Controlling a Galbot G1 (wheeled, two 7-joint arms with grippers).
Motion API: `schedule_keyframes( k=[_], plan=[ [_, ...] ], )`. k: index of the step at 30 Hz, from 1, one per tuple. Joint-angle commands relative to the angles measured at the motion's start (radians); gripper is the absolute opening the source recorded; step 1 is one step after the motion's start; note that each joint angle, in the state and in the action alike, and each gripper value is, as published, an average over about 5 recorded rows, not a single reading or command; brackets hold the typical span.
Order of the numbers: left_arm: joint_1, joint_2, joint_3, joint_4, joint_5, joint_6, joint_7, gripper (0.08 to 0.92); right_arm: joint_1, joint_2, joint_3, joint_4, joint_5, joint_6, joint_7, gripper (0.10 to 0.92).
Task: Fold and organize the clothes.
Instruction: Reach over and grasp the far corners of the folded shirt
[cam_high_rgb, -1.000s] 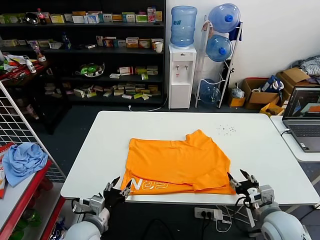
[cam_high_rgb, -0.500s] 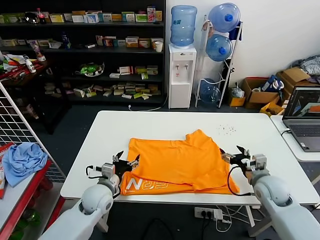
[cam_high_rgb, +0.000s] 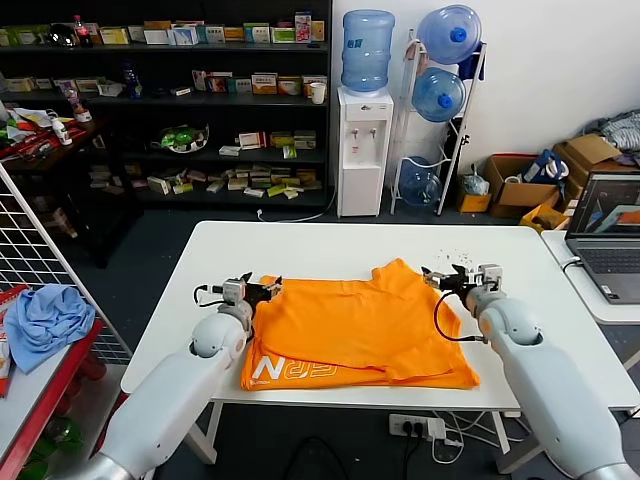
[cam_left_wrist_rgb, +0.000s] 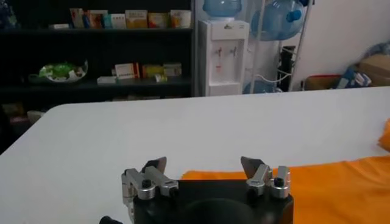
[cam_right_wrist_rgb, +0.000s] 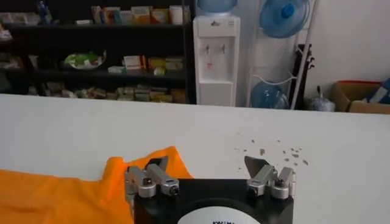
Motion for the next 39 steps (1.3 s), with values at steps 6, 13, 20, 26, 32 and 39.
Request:
schedule_keyframes(
  k=[6,13,20,26,32,39],
  plan=[
    [-0.127,-0.107,0.019,0.302,0.042,0.001,0.023,0.823,0.117,0.089,-0.049,-0.227,-0.041,-0.031,-0.054,0.819],
    [-0.114,-0.104,0.014,0.297,0.033,0.015,0.021,0.809,0.126,0.105,-0.057,-0.25,-0.082,0.005,-0.078,0.667],
    [-0.083,-0.083,0.012,0.247,0.013,0.032,0.029,0.621,0.128,0.108,-0.065,-0.255,-0.106,0.005,-0.089,0.485],
    [-0.052,-0.063,0.013,0.182,-0.01,0.043,0.022,0.447,0.123,0.111,-0.053,-0.246,-0.107,-0.011,-0.082,0.312],
    [-0.017,-0.041,0.011,0.126,-0.015,0.029,0.018,0.265,0.102,0.099,-0.044,-0.2,-0.091,-0.004,-0.072,0.149],
    [0.029,0.001,0.003,0.037,0.01,-0.041,0.024,0.099,0.058,0.077,-0.025,-0.088,-0.061,0.04,-0.036,0.124]
  ],
)
